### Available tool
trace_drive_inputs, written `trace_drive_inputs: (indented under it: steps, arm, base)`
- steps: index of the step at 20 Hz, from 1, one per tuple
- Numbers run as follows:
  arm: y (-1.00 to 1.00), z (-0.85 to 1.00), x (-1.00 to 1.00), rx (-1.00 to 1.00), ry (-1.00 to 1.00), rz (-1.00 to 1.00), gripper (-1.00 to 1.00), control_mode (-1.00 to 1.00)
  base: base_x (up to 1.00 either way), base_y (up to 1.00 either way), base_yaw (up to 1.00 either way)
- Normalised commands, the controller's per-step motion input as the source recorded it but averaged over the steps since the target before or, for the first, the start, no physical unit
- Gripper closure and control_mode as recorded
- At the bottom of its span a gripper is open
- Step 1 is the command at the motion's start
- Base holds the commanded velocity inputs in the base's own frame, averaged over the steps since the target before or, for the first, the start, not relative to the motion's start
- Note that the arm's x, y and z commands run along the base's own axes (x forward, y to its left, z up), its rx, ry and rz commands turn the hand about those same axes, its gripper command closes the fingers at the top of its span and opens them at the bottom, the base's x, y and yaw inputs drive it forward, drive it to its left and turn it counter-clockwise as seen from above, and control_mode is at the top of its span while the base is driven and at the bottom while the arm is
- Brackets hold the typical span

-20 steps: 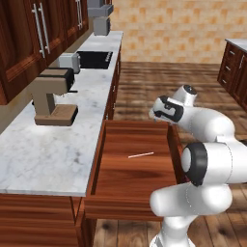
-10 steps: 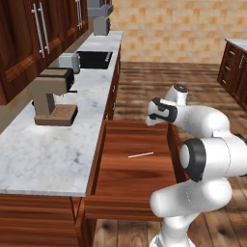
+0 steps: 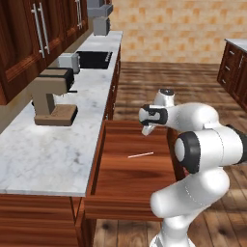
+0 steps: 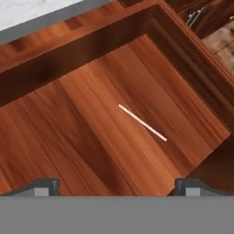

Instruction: Take a straw from the drawer in front and place it inside the glass cup on the dining counter.

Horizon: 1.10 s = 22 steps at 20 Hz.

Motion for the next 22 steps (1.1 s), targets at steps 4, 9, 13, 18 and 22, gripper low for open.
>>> trace_drive_inputs:
  steps: [4, 9, 13, 18, 22]
  arm:
    - [0.11, -0.34, 0.28, -0.16, 0.05, 0.32, -1.0, -1.0]
    - [0.06, -0.45, 0.3, -0.11, 0.1, 0.27, -1.0, -1.0]
    - [0.0, -0.44, 0.33, -0.01, 0.1, 0.3, -1.0, -1.0]
    - [0.0, -0.42, 0.27, 0.0, 0.07, 0.43, -1.0, -1.0]
    - [0.0, -0.4, 0.37, 0.0, 0.01, 0.42, -1.0, -1.0]
  base:
    - [0.0, 0.0, 0.0]
    - [0.0, 0.0, 0.0]
    - [0.0, 0.0, 0.0]
    - [0.0, 0.0, 0.0]
    - [0.0, 0.0, 0.0]
